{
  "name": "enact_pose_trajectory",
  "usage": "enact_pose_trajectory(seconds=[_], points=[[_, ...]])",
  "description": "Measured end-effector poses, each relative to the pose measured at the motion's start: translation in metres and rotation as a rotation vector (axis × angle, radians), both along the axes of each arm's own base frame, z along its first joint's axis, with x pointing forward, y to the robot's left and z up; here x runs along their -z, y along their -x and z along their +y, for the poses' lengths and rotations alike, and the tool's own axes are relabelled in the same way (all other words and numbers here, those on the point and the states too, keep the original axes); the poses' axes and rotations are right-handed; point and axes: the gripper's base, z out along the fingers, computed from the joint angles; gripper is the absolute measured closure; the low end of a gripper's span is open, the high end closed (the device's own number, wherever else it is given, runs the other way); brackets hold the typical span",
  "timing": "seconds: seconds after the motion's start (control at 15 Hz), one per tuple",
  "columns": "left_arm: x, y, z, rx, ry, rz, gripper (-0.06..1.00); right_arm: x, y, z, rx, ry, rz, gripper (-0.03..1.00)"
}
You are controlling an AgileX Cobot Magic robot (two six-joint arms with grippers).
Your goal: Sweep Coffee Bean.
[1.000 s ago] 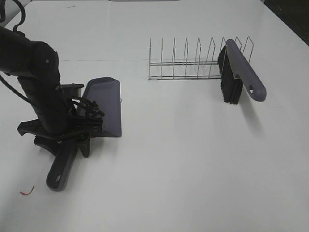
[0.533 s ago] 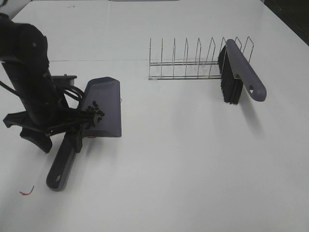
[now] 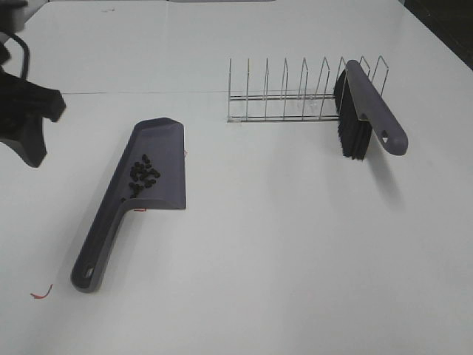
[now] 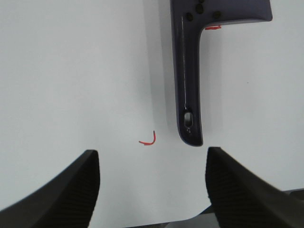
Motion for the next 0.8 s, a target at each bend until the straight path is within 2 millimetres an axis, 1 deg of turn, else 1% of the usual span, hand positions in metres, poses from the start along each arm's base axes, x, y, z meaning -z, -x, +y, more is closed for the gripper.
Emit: enact_pose_trajectory(seconds=[0.07,0.13,0.27,0.4,0.47,0.53,0.67,0.8], points=[[-0.009,0.006,0.003,0.000,0.005,-0.015,0.36,0.000,0.000,0.000,0.000,-0.002,-0.005,0.30],[-0.025,0.017,0.008,-0.001,0.025,-0.062,0.36,0.000,0.001,0.000,-0.005,-0.001,-0.008,0.30],[-0.057,0.043,0.019,-0.001,0.070,-0.171,0.36,0.001,0.001,0.003,-0.044,0.004,-0.013,0.30],[-0.087,0.072,0.032,0.006,0.120,-0.295,0.36,0.000,0.001,0.004,-0.059,0.003,-0.015,0.30],[-0.100,0.090,0.039,0.018,0.142,-0.361,0.36,0.001,0.001,0.004,-0.063,0.007,-0.016,0.30],[-0.110,0.125,0.056,0.050,0.156,-0.461,0.36,0.001,0.001,0.004,-0.061,0.007,-0.015,0.30],[-0.100,0.164,0.073,0.093,0.153,-0.529,0.36,0.001,0.001,0.004,-0.061,0.007,-0.015,0.30],[-0.076,0.195,0.087,0.108,0.155,-0.558,0.36,0.001,0.001,0.004,-0.061,0.007,-0.015,0.30]])
